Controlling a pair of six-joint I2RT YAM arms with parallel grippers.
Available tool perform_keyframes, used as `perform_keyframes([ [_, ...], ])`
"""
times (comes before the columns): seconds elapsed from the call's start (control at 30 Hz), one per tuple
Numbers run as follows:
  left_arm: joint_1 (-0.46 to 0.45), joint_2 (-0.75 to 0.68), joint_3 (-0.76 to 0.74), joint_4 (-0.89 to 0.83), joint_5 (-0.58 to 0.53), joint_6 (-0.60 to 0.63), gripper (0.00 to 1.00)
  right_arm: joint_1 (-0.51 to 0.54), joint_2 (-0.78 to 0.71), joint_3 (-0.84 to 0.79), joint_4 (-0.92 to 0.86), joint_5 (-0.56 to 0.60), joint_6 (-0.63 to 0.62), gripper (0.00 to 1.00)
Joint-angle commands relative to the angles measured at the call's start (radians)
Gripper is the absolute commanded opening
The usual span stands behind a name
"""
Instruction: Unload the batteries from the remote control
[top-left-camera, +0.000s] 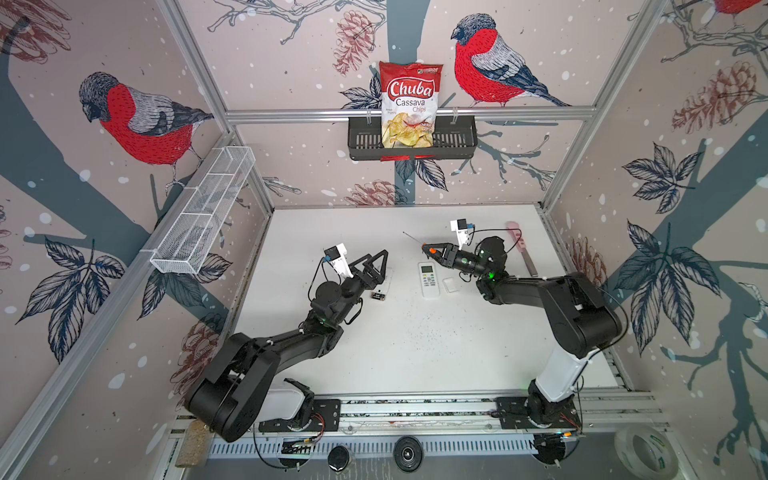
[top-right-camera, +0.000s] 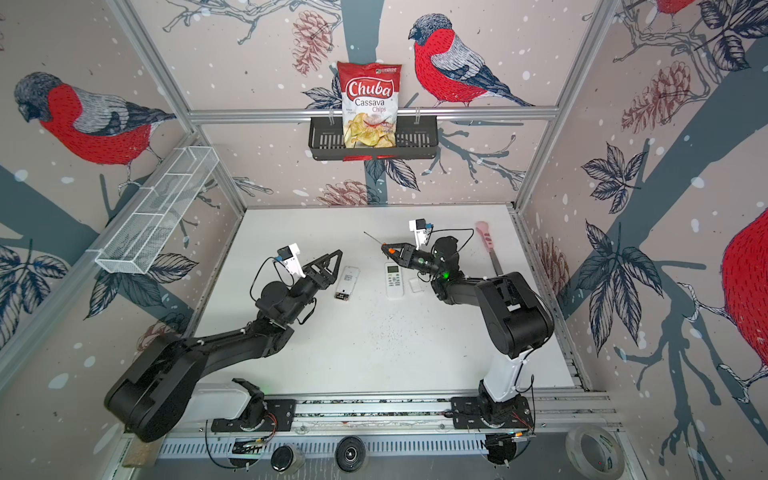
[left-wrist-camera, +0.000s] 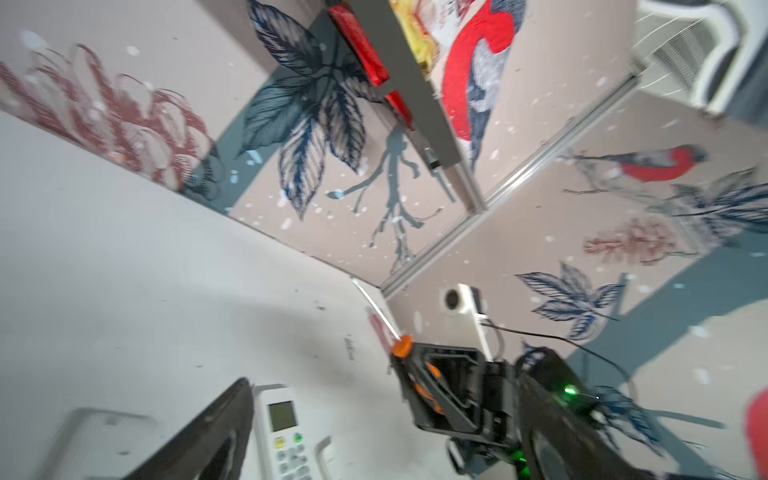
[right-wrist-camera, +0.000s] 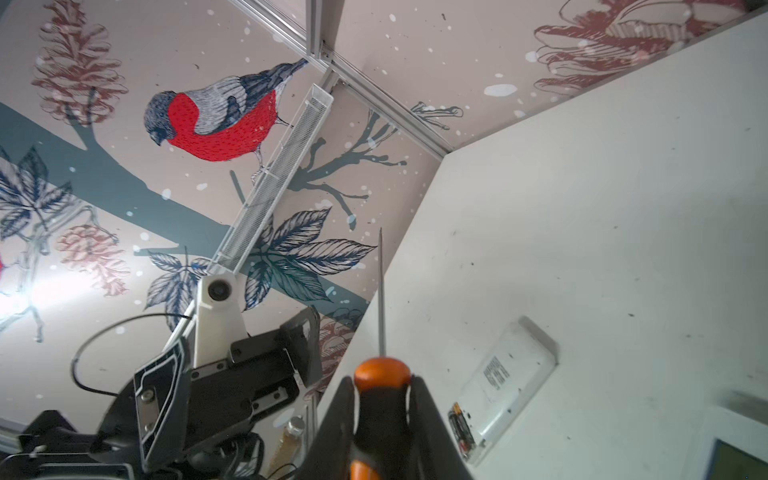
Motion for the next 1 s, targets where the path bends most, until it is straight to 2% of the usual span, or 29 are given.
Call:
perform_keyframes([
  [0.0,0.004,-0.02,0.061,-0.481,-0.125,0.146,0.97,-0.003,-0.055,-0.024,-0.16,0.055,-0.142,0.01],
  [0.17,0.005,0.014,0.078,-0.588,-0.144,0.183,0.97,-0.021,-0.104,-0.08,-0.184,0.097,-0.127,0.0],
  [0.37,0.007,0.095,0.141,-0.741,-0.096,0.183,0.97,-0.035,-0.151,-0.117,-0.216,0.153,-0.105,0.0],
  [0.6,0.008,0.137,0.1,-0.658,-0.003,0.16,0.97,-0.039,-0.179,-0.142,-0.219,0.165,-0.098,0.0],
  [0.97,0.01,0.221,0.113,-0.579,0.073,0.163,0.97,-0.04,-0.227,-0.178,-0.225,0.176,-0.107,0.0],
])
